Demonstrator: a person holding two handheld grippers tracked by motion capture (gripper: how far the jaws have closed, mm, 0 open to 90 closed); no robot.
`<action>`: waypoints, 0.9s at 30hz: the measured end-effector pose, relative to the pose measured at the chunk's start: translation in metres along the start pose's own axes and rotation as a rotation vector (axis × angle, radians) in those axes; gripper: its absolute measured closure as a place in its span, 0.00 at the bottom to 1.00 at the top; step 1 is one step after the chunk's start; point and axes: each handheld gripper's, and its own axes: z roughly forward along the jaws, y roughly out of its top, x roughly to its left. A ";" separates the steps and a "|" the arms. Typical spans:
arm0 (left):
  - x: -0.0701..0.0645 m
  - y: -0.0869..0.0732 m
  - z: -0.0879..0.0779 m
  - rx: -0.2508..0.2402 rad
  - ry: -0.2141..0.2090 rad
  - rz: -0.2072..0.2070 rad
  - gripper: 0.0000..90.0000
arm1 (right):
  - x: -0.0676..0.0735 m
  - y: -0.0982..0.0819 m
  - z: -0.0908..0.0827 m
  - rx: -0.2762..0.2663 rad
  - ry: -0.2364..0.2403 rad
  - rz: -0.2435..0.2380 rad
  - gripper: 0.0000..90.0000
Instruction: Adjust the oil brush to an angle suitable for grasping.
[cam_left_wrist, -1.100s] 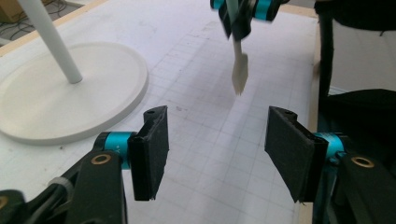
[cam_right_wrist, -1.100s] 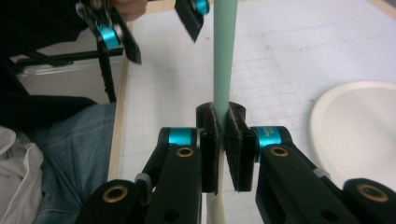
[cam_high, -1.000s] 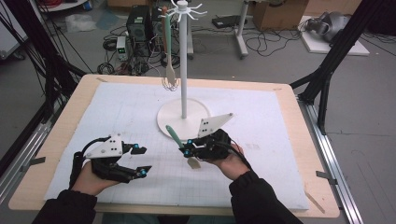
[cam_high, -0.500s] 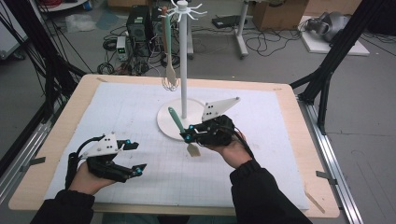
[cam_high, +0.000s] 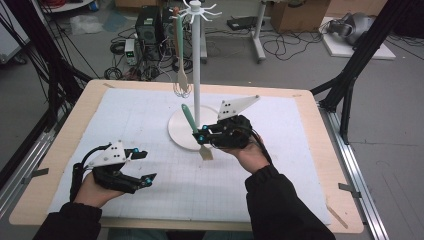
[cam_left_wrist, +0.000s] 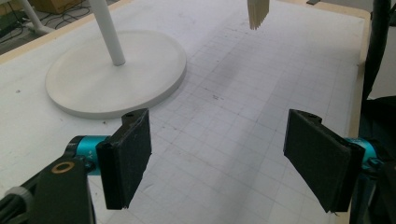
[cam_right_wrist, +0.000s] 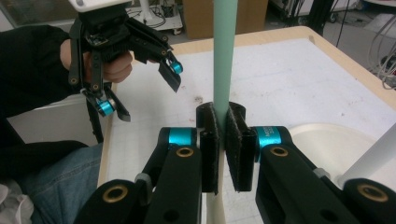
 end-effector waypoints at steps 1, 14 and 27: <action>0.000 0.000 0.000 0.001 0.000 0.000 0.26 | -0.001 0.001 0.000 -0.003 0.000 0.000 0.94; 0.004 0.001 0.002 0.006 0.001 0.008 0.27 | -0.008 0.012 -0.008 -0.023 -0.020 0.001 0.94; 0.004 -0.001 -0.002 0.009 0.011 0.007 0.27 | -0.016 0.025 -0.010 -0.047 -0.028 0.011 0.94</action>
